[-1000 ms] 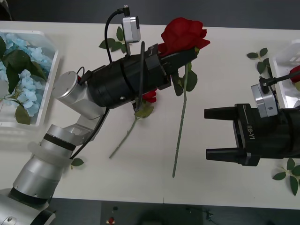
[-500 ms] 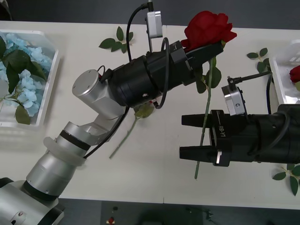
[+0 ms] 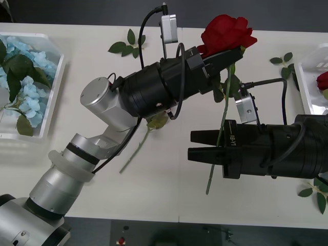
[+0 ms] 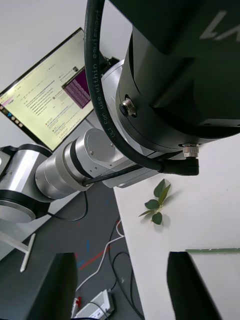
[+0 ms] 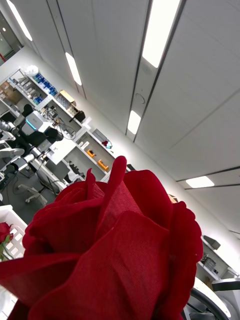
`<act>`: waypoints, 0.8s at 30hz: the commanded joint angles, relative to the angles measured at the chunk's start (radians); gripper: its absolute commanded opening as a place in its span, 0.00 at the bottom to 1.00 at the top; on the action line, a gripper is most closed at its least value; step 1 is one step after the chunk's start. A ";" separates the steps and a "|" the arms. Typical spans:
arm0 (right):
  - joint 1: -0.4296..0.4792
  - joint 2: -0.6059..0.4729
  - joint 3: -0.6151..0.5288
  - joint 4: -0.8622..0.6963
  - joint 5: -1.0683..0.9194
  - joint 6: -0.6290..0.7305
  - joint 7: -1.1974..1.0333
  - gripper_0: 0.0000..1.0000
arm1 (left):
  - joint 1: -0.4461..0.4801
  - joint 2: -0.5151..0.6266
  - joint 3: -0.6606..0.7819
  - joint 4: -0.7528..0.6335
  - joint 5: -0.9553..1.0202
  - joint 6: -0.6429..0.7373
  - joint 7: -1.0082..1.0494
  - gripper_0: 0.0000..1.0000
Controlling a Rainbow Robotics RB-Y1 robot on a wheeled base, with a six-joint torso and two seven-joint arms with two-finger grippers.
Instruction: Put the red flowers into the right box and the blue flowers into the left box
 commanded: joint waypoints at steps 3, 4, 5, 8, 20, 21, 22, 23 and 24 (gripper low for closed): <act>-0.015 0.025 -0.016 -0.011 -0.011 0.001 -0.021 0.00 | -0.031 0.004 0.009 -0.016 0.001 -0.009 -0.019 0.00; -0.017 0.025 -0.016 -0.011 -0.012 0.001 -0.021 0.00 | -0.031 0.004 0.009 -0.016 0.001 -0.010 -0.019 0.00; -0.017 0.025 -0.016 -0.011 -0.012 -0.001 -0.022 0.00 | -0.031 0.007 0.009 -0.016 -0.008 -0.010 -0.019 0.00; -0.017 0.025 -0.017 -0.010 -0.017 -0.001 -0.022 0.00 | -0.029 0.018 0.009 -0.016 -0.027 -0.023 -0.019 0.31; -0.018 0.025 -0.017 -0.010 -0.026 -0.002 -0.022 0.00 | -0.022 0.149 0.009 -0.016 -0.010 -0.018 0.000 0.94; -0.018 0.025 -0.017 -0.011 -0.026 -0.002 -0.022 0.00 | -0.014 0.170 0.009 -0.016 0.003 -0.012 0.003 0.93; -0.020 0.025 -0.017 -0.011 -0.026 -0.002 -0.022 0.00 | -0.005 0.195 0.009 -0.016 0.021 -0.004 0.003 0.93; -0.020 0.025 -0.017 -0.011 -0.026 -0.004 -0.022 0.00 | 0.001 0.208 0.007 -0.016 0.030 0.007 0.006 0.93; -0.020 0.023 -0.017 -0.010 -0.026 -0.007 -0.024 0.00 | 0.012 0.236 0.009 -0.016 0.044 0.027 0.010 0.93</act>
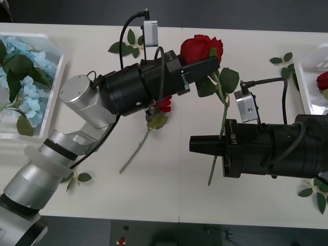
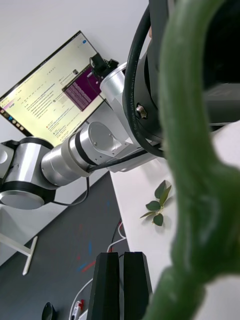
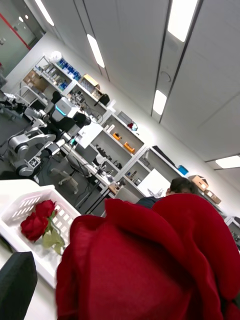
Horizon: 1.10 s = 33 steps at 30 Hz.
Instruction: Put the red flowers into the right box and the blue flowers into the left box
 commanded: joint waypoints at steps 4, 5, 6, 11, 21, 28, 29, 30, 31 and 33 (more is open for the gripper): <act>-0.020 0.017 -0.018 -0.016 -0.011 -0.026 -0.025 0.00 | 0.070 0.194 0.015 -0.016 0.089 0.104 0.026 0.93; -0.020 0.012 -0.019 -0.016 -0.016 -0.029 -0.028 0.00 | 0.082 0.217 0.021 -0.016 0.090 0.117 0.030 0.93; -0.020 0.009 -0.019 -0.015 -0.020 -0.037 -0.030 0.00 | 0.096 0.240 0.030 -0.016 0.092 0.133 0.033 0.93; -0.020 -0.020 -0.028 -0.004 -0.049 -0.078 -0.047 0.00 | 0.178 0.354 0.081 -0.016 0.089 0.205 0.055 0.93; -0.097 -0.210 -0.048 0.220 -0.155 -0.203 -0.096 0.00 | 0.223 0.458 0.171 0.039 -0.114 0.220 0.092 0.93; -0.229 -0.365 -0.024 0.642 -0.035 -0.156 -0.235 0.00 | 0.074 0.392 0.162 0.168 -0.461 0.228 0.239 0.93; -0.242 -0.371 -0.016 0.676 -0.014 -0.147 -0.244 0.00 | 0.060 0.383 0.160 0.174 -0.490 0.229 0.259 0.93; -0.267 -0.383 -0.002 0.748 0.031 -0.129 -0.261 0.00 | 0.034 0.360 0.159 0.188 -0.553 0.233 0.303 0.93; -0.288 -0.386 0.011 0.800 0.064 -0.114 -0.275 0.00 | 0.013 0.341 0.157 0.197 -0.602 0.236 0.343 0.93; -0.330 -0.393 0.036 0.918 0.141 -0.078 -0.309 0.00 | -0.022 0.299 0.159 0.202 -0.724 0.245 0.458 0.93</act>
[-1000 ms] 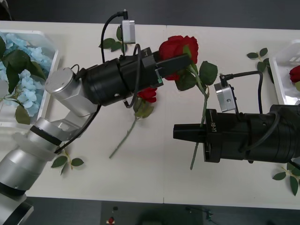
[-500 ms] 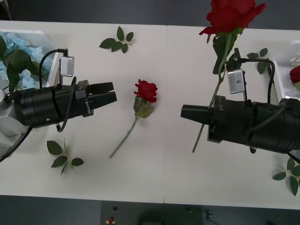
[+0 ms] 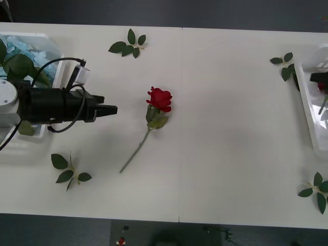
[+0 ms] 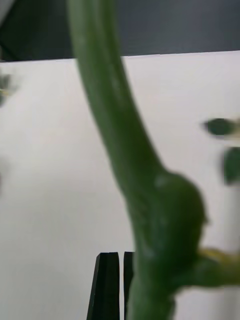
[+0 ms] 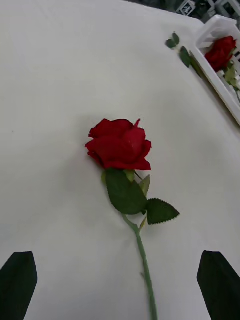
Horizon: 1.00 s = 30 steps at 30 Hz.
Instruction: Put the red flowers into the right box and the blue flowers into the left box
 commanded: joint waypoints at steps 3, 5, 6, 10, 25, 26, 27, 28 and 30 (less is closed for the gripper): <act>-0.103 -0.028 0.054 0.245 0.195 0.065 -0.105 0.00 | -0.116 -0.124 -0.010 -0.008 -0.280 0.014 0.256 0.93; -0.117 -0.028 0.065 0.311 0.305 0.067 -0.143 0.00 | -0.134 -0.178 -0.010 -0.009 -0.402 0.014 0.355 0.93; -0.117 -0.028 0.066 0.329 0.346 0.065 -0.161 0.00 | -0.137 -0.199 -0.010 -0.009 -0.450 0.013 0.387 0.93; -0.119 -0.025 0.066 0.366 0.458 0.068 -0.232 0.00 | -0.145 -0.265 -0.016 -0.019 -0.609 0.014 0.497 0.94; -0.109 -0.014 0.063 0.224 0.302 0.058 -0.376 1.00 | -0.156 -0.339 -0.197 -0.088 -1.024 0.014 0.747 0.94; -0.096 -0.015 0.058 0.191 0.254 0.058 -0.370 1.00 | -0.157 -0.342 -0.202 -0.088 -1.033 0.013 0.750 0.94; -0.073 -0.014 0.043 0.141 0.208 0.058 -0.347 1.00 | -0.157 -0.342 -0.208 -0.086 -1.045 0.014 0.755 0.94; -0.048 -0.014 0.022 0.099 0.179 0.058 -0.321 1.00 | -0.157 -0.342 -0.214 -0.085 -1.056 0.014 0.758 0.94; 0.010 -0.005 -0.037 0.012 0.145 0.058 -0.267 1.00 | -0.157 -0.342 -0.228 -0.085 -1.074 0.014 0.764 0.94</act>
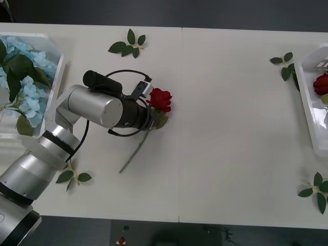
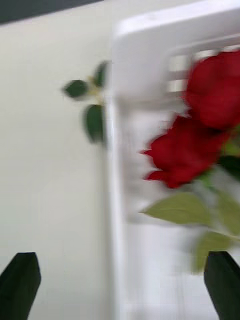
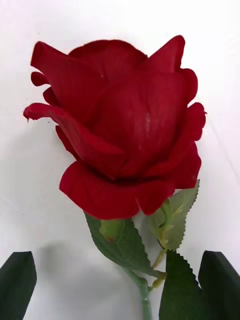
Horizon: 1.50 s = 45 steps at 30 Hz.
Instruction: Put the red flowers into the right box and the blue flowers into the left box
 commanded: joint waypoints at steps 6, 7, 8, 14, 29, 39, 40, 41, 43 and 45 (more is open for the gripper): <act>0.361 0.093 -0.410 -0.524 -0.071 0.066 0.215 1.00 | -0.029 -0.009 -0.022 -0.021 -0.061 0.006 0.077 0.77; 0.384 0.117 -0.451 -0.581 -0.071 0.118 0.236 1.00 | -0.029 -0.009 -0.026 -0.021 -0.067 0.005 0.077 0.76; 0.391 0.131 -0.469 -0.607 -0.073 0.144 0.249 1.00 | -0.029 -0.009 -0.030 -0.018 -0.071 0.002 0.079 0.76; 0.511 0.228 -0.632 -0.823 -0.191 0.333 0.397 1.00 | -0.030 -0.009 -0.076 0.043 -0.090 -0.055 0.080 0.76; 0.628 0.277 -0.571 -1.119 -0.076 0.258 0.480 1.00 | -0.030 -0.018 -0.123 0.072 -0.110 -0.100 0.072 0.00; 0.623 0.278 -0.558 -1.106 -0.080 0.253 0.483 1.00 | -0.021 0.026 -0.083 -0.063 -0.035 -0.086 0.079 0.00; 0.622 0.278 -0.558 -1.106 -0.080 0.253 0.483 1.00 | -0.012 0.034 -0.057 -0.103 -0.001 -0.067 0.077 0.00; 0.622 0.278 -0.558 -1.106 -0.082 0.253 0.483 1.00 | -0.004 0.039 -0.031 -0.138 0.023 -0.052 0.076 0.00; 0.622 0.278 -0.558 -1.104 -0.082 0.252 0.483 1.00 | 0.016 0.048 0.030 -0.218 0.077 -0.014 0.072 0.00; 0.622 0.278 -0.558 -1.104 -0.083 0.252 0.480 1.00 | 0.030 0.051 0.089 -0.285 0.134 0.031 0.068 0.00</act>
